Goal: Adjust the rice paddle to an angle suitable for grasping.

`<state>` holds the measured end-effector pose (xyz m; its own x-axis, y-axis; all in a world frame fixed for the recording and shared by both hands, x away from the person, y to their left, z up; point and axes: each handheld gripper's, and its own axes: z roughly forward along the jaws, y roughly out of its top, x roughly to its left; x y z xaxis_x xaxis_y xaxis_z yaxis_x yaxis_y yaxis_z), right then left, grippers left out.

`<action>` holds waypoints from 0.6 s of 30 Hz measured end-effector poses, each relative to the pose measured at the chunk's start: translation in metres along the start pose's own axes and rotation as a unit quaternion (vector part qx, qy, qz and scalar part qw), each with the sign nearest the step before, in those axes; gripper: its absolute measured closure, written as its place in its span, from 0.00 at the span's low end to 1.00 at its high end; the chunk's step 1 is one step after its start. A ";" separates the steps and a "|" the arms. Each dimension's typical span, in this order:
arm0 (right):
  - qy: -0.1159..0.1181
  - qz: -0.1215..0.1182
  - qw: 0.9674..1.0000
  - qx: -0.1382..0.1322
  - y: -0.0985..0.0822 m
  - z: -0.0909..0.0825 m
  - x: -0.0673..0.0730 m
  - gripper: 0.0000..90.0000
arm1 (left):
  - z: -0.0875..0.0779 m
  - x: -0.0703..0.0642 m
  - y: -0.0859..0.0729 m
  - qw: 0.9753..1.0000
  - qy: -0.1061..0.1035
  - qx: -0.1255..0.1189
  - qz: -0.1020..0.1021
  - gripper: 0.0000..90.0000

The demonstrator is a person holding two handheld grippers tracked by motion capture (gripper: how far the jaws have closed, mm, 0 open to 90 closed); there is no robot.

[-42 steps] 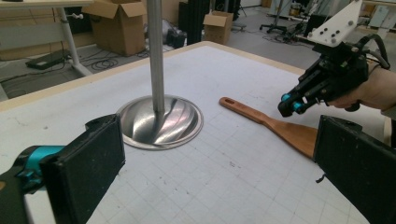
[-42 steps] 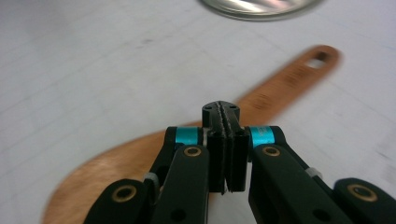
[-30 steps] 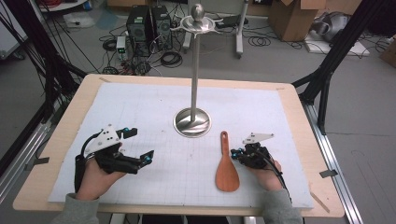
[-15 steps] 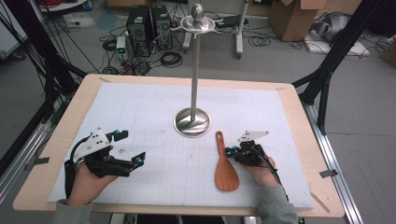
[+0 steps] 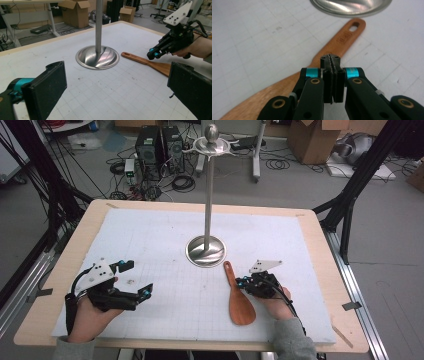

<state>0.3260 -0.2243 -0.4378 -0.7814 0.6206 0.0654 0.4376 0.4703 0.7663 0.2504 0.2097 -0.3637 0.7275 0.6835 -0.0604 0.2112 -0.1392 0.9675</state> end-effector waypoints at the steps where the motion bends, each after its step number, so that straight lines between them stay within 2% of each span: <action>1: 0.009 -0.005 1.000 -0.007 0.002 -0.003 0.006 0.99 | 0.001 0.001 0.000 1.000 -0.001 0.000 0.001 0.03; 2: 0.009 -0.005 1.000 -0.007 0.002 -0.003 0.006 0.99 | 0.001 0.001 0.000 1.000 -0.001 0.000 0.001 0.03; 3: 0.023 -0.016 1.000 -0.007 0.005 -0.003 0.014 0.99 | 0.003 0.001 0.000 1.000 -0.002 0.001 0.001 0.03; 4: 0.023 -0.016 1.000 -0.007 0.005 -0.003 0.014 0.99 | 0.003 0.001 0.000 1.000 -0.002 0.001 0.001 0.03; 5: 0.033 -0.026 0.999 -0.002 0.006 -0.001 0.022 0.99 | 0.006 0.000 0.001 1.000 -0.006 0.002 0.001 0.03; 11: 0.049 -0.049 0.998 0.013 0.006 0.005 0.038 0.99 | 0.010 -0.001 0.002 1.000 -0.011 0.002 0.002 0.03; 16: 0.063 -0.050 0.996 0.027 0.004 0.007 0.045 1.00 | 0.014 -0.001 0.003 1.000 -0.016 0.002 0.003 0.03; 18: 0.076 -0.053 0.995 0.037 0.004 0.007 0.049 0.99 | 0.017 -0.002 0.003 1.000 -0.018 0.003 0.002 0.03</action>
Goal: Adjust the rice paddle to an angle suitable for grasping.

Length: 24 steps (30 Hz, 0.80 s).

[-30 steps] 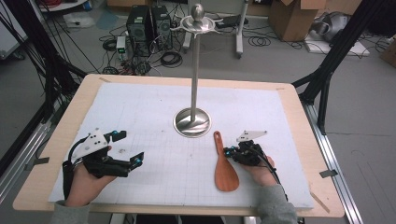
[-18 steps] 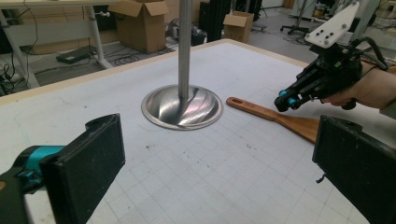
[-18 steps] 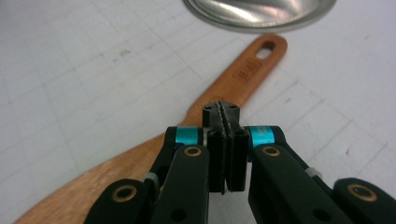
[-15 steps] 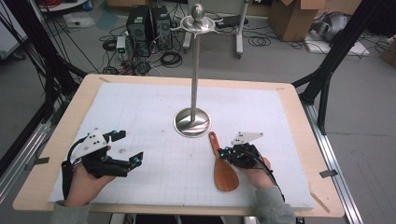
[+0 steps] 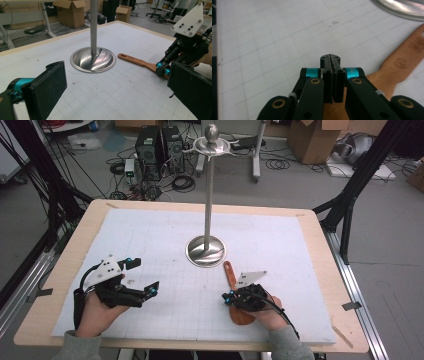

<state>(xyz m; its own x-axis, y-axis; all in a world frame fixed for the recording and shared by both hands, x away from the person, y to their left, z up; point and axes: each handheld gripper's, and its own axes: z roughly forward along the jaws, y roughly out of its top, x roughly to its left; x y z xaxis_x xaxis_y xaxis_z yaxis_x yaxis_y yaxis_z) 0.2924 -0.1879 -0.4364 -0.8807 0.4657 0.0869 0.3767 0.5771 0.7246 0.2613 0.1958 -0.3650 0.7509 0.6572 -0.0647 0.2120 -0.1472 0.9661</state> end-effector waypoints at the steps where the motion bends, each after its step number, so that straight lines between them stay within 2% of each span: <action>1: 0.004 -0.005 1.000 0.004 0.000 0.000 0.001 1.00 | 0.001 0.000 0.000 1.000 -0.001 0.001 0.002 0.03; 7: 0.019 -0.011 0.999 0.025 -0.001 0.004 0.009 1.00 | 0.006 0.000 0.001 1.000 -0.005 0.001 0.001 0.03; 12: 0.020 -0.018 0.999 0.028 -0.004 0.001 0.013 1.00 | 0.011 -0.001 0.002 1.000 -0.007 0.003 0.003 0.03; 16: 0.028 -0.009 0.999 0.025 -0.009 -0.004 0.010 1.00 | 0.015 -0.001 0.004 1.000 -0.012 0.004 0.004 0.03; 21: 0.021 -0.009 0.999 0.032 -0.015 -0.012 0.007 1.00 | 0.019 -0.001 0.007 1.000 -0.017 0.002 0.005 0.03; 24: 0.008 0.002 0.999 0.036 -0.022 -0.022 0.001 1.00 | 0.021 -0.001 0.008 1.000 -0.019 0.000 0.006 0.03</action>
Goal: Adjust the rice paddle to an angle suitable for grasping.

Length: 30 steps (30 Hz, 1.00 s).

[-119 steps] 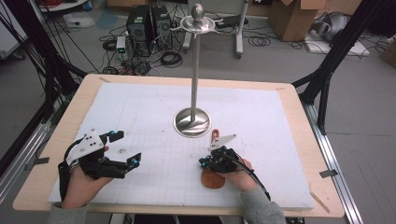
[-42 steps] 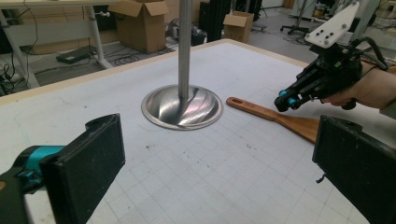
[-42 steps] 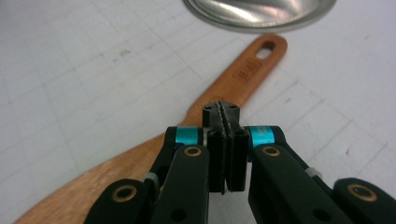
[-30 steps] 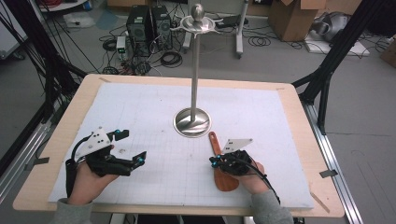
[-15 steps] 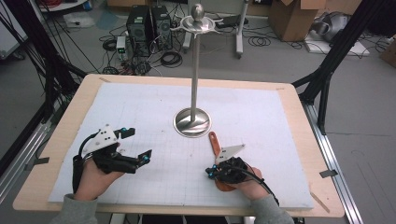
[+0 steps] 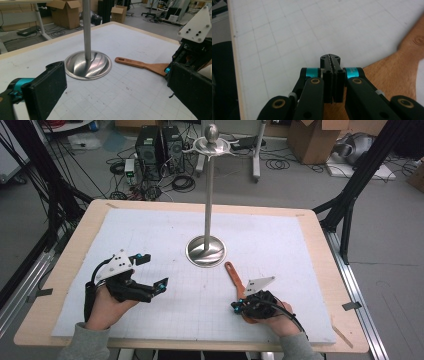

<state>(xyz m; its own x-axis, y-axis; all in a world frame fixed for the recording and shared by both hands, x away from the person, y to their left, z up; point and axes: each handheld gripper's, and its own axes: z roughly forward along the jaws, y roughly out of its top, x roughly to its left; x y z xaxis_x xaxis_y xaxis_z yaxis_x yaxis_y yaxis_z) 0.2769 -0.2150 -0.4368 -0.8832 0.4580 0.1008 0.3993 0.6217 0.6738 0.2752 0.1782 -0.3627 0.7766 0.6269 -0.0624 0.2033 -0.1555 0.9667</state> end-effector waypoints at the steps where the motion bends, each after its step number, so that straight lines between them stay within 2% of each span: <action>1: -0.004 0.002 1.000 0.001 -0.002 -0.003 -0.002 1.00 | 0.002 0.000 0.001 1.000 -0.001 -0.001 0.000 0.03; 11: -0.047 0.026 0.999 -0.008 -0.021 -0.022 -0.018 1.00 | 0.010 -0.002 0.002 1.000 -0.011 -0.002 0.002 0.03; 15: -0.051 0.037 0.998 -0.011 -0.026 -0.026 -0.023 1.00 | 0.010 -0.002 0.002 1.000 -0.011 -0.002 0.002 0.03; 20: -0.068 0.049 0.996 -0.019 -0.033 -0.033 -0.032 1.00 | 0.008 -0.001 0.002 1.000 -0.010 -0.002 0.002 0.03; 30: -0.082 0.058 0.995 -0.027 -0.041 -0.040 -0.042 1.00 | 0.005 -0.001 0.001 1.000 -0.007 -0.004 0.001 0.03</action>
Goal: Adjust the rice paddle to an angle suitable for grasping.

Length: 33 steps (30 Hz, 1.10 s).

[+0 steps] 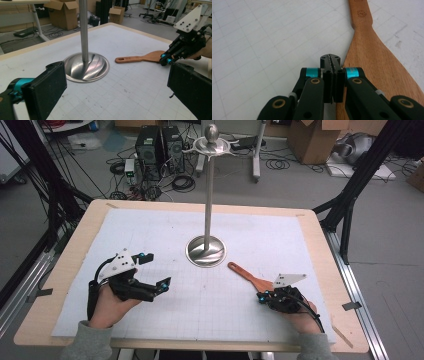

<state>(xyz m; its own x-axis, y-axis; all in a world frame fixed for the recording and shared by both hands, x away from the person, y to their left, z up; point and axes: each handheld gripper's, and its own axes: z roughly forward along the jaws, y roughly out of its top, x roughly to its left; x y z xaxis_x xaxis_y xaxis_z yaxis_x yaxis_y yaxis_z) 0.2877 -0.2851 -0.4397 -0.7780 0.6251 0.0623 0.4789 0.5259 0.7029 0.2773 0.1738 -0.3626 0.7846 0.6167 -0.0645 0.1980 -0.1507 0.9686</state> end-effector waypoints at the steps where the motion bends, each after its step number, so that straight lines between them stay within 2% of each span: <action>1: 0.001 0.005 1.000 -0.003 -0.001 -0.001 -0.002 1.00 | 0.000 0.000 0.000 1.000 0.000 0.000 -0.001 0.03; 4: 0.006 0.002 1.000 -0.009 0.000 -0.003 -0.002 0.99 | -0.002 0.000 0.000 1.000 0.002 -0.001 0.000 0.03; 5: 0.019 -0.002 0.999 -0.032 0.004 -0.008 -0.002 0.99 | -0.003 0.000 -0.001 1.000 0.002 0.001 -0.002 0.03; 7: 0.022 -0.002 0.999 -0.037 0.007 -0.010 -0.002 0.99 | -0.004 0.000 -0.002 1.000 0.004 0.002 -0.002 0.03; 8: 0.024 -0.005 0.999 -0.041 0.010 -0.012 -0.001 0.93 | -0.005 0.001 -0.003 1.000 0.004 0.002 -0.003 0.03; 9: 0.026 -0.011 0.999 -0.046 0.017 -0.012 0.000 0.83 | -0.008 0.002 -0.004 1.000 0.008 0.003 -0.006 0.03; 10: 0.026 -0.011 0.999 -0.046 0.017 -0.012 0.000 0.83 | -0.008 0.002 -0.004 1.000 0.008 0.003 -0.006 0.03; 11: 0.023 -0.015 0.998 -0.049 0.022 -0.011 -0.001 0.74 | -0.011 0.002 -0.005 1.000 0.012 0.003 -0.007 0.03; 13: 0.024 -0.014 0.998 -0.052 0.026 -0.009 -0.003 0.66 | -0.015 0.002 -0.006 1.000 0.014 0.004 -0.007 0.03; 14: 0.024 -0.014 0.998 -0.052 0.026 -0.009 -0.003 0.66 | -0.015 0.002 -0.006 1.000 0.014 0.004 -0.007 0.03; 15: 0.018 -0.013 0.998 -0.053 0.027 -0.006 -0.006 0.58 | -0.019 0.001 -0.007 1.000 0.018 0.002 -0.007 0.03; 16: 0.018 -0.013 0.998 -0.053 0.027 -0.006 -0.006 0.58 | -0.019 0.001 -0.007 1.000 0.018 0.002 -0.007 0.03; 17: 0.015 -0.006 0.998 -0.060 0.028 -0.005 -0.011 0.53 | -0.023 0.001 -0.008 1.000 0.023 0.002 -0.007 0.03; 18: 0.015 -0.006 0.998 -0.060 0.028 -0.005 -0.011 0.53 | -0.023 0.001 -0.008 1.000 0.023 0.002 -0.007 0.03; 19: 0.014 0.005 0.998 -0.065 0.029 -0.005 -0.015 0.46 | -0.026 0.001 -0.009 1.000 0.027 0.002 -0.008 0.03; 20: 0.014 0.005 0.998 -0.065 0.029 -0.005 -0.015 0.46 | -0.026 0.001 -0.009 1.000 0.027 0.002 -0.008 0.03; 21: 0.013 0.021 0.997 -0.068 0.030 -0.006 -0.018 0.38 | -0.028 0.001 -0.010 1.000 0.029 0.002 -0.007 0.03; 23: 0.009 0.026 0.997 -0.069 0.033 -0.007 -0.021 0.29 | -0.032 0.001 -0.012 0.999 0.034 0.004 -0.008 0.03; 26: 0.007 0.020 0.998 -0.067 0.037 -0.007 -0.023 0.16 | -0.035 0.000 -0.013 0.999 0.034 0.005 -0.009 0.03; 32: 0.000 0.019 0.998 -0.053 0.047 -0.005 -0.027 0.15 | -0.046 -0.002 -0.013 0.999 0.034 0.001 -0.007 0.03; 33: -0.002 0.012 0.999 -0.048 0.051 -0.003 -0.028 0.14 | -0.049 -0.003 -0.014 0.999 0.035 -0.001 -0.007 0.03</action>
<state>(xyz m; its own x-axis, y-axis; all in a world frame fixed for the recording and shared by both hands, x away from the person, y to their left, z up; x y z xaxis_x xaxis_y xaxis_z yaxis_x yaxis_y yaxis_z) 0.3323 -0.2775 -0.4030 -0.7651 0.6394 0.0763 0.4552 0.4532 0.7664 0.2436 0.2120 -0.3639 0.7382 0.6719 -0.0607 0.2069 -0.1398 0.9683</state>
